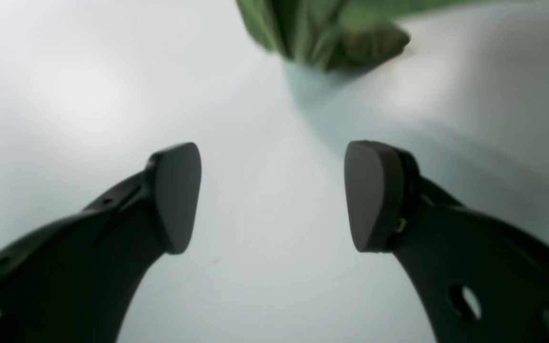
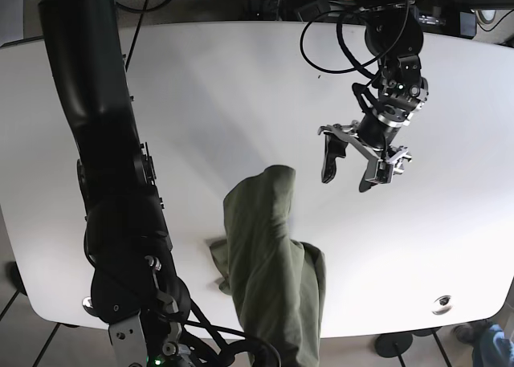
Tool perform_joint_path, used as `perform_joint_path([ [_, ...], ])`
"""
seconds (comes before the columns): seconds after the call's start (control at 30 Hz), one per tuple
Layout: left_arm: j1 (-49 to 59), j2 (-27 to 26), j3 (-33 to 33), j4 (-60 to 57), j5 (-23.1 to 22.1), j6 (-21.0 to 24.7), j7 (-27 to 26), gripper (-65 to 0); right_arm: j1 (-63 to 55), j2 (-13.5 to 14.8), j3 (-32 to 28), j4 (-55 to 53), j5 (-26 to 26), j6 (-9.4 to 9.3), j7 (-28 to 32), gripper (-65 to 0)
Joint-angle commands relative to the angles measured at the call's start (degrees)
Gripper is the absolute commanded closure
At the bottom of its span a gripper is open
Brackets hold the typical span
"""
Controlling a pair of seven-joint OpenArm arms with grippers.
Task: Fold the T-shirt properly
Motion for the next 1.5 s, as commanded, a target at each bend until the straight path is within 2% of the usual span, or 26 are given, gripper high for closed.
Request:
perform_joint_path([
  [0.03,-1.4,-0.3,1.5,-3.4,-0.7,-0.2,-7.6,-42.8,3.8,0.1,0.3,-0.8,0.0,-0.34,1.6,-2.1],
  [0.1,-2.3,-0.5,3.7,-7.6,1.6,-0.2,-13.2,-42.8,4.0,0.1,0.4,-1.2,0.1,-0.34,1.6,-2.1],
  [0.2,-3.6,-0.3,4.9,-12.3,9.3,-0.2,-20.5,-42.8,4.0,0.4,0.4,-1.0,0.1,-0.34,1.6,-2.1],
  [0.27,-4.9,-0.5,5.0,-15.5,10.6,-0.2,-23.9,-42.8,3.9,0.4,0.4,-0.9,0.1,-0.34,1.6,-2.1],
  [0.63,-19.5,-0.4,5.2,-31.4,10.5,-0.2,-24.9,-42.8,3.0,0.4,0.5,-0.9,0.1,-0.34,1.6,-2.1],
  [0.73,-23.6,-0.6,8.8,-36.5,9.1,-0.4,-25.0,-42.8,3.0,0.4,0.5,-0.9,0.1,-0.34,1.7,-2.1],
  [0.83,-26.6,-0.6,12.2,-42.2,6.3,-0.4,-27.7,-42.8,3.0,0.4,0.5,-0.8,0.1,-0.34,1.7,-2.1],
  [0.9,-28.5,-0.6,13.7,-45.6,6.1,-0.5,-27.7,-41.8,3.0,0.4,0.5,-0.8,0.1,-0.34,1.7,-2.1],
  [1.0,-30.7,-0.3,16.0,-50.6,6.1,-0.6,-27.7,-24.7,3.0,0.4,0.5,-0.8,0.1,-0.34,1.7,-2.1],
  [1.03,-31.6,-0.2,17.4,-52.6,6.1,-0.6,-27.7,-15.7,3.0,0.4,1.0,-0.8,0.1,-0.34,1.7,-2.1],
  [1.1,-33.2,-0.2,19.7,-55.4,6.2,-0.6,-27.7,-6.1,3.0,0.3,2.7,-0.8,0.1,0.01,1.7,-2.1],
  [1.17,-34.3,-0.2,21.2,-57.4,6.2,-0.6,-27.7,-0.1,3.0,0.3,4.4,-0.8,0.1,1.25,1.7,-2.1],
  [1.33,-34.1,-0.6,17.6,-50.9,6.2,-0.3,-27.3,-0.7,3.0,1.4,8.2,-1.4,-0.5,1.51,1.7,-2.1],
  [1.43,-32.3,-1.7,13.2,-43.7,6.3,-0.6,-21.7,-0.7,3.0,3.3,8.6,-3.4,-0.5,1.51,2.0,-2.1],
  [1.5,-32.2,-4.1,11.7,-37.1,6.3,-0.6,-18.3,-0.7,3.1,4.9,8.6,-6.3,-0.5,1.51,4.6,-2.1],
])
